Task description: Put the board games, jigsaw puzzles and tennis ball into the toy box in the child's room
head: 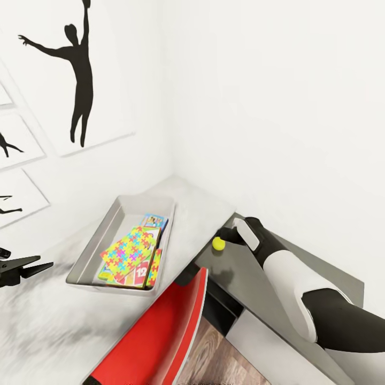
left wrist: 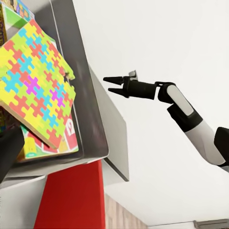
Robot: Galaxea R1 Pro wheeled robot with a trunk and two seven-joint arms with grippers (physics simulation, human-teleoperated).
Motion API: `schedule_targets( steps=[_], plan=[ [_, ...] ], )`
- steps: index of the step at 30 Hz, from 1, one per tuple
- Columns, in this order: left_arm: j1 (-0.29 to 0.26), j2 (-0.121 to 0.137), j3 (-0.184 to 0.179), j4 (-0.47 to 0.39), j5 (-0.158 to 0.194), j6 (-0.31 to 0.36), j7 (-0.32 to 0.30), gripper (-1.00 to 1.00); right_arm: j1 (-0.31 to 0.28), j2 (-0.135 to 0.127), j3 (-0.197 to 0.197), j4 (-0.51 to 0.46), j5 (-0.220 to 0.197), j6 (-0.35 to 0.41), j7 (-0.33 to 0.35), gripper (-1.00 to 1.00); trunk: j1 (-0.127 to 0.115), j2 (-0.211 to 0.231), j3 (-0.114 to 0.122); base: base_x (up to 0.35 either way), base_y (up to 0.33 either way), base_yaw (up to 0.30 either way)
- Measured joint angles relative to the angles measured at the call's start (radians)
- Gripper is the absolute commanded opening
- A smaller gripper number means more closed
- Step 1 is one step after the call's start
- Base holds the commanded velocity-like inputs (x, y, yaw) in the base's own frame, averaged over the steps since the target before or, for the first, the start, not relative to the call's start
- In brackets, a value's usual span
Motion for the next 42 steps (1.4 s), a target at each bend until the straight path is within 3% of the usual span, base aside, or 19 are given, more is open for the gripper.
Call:
schedule_targets(
  steps=[33,42],
  plan=[
    [0.0,0.003,0.0,0.0,-0.001,0.0,0.0,1.0,-0.015,-0.007,0.002,-0.044,0.002,0.001,0.0,1.0,0.0,0.0,-0.054,0.0,0.0,0.0],
    [0.0,0.004,0.0,0.0,-0.002,0.0,0.0,1.0,-0.053,-0.005,0.002,-0.047,0.001,0.004,0.0,1.0,0.0,0.0,-0.069,0.0,0.0,0.0]
  ],
)
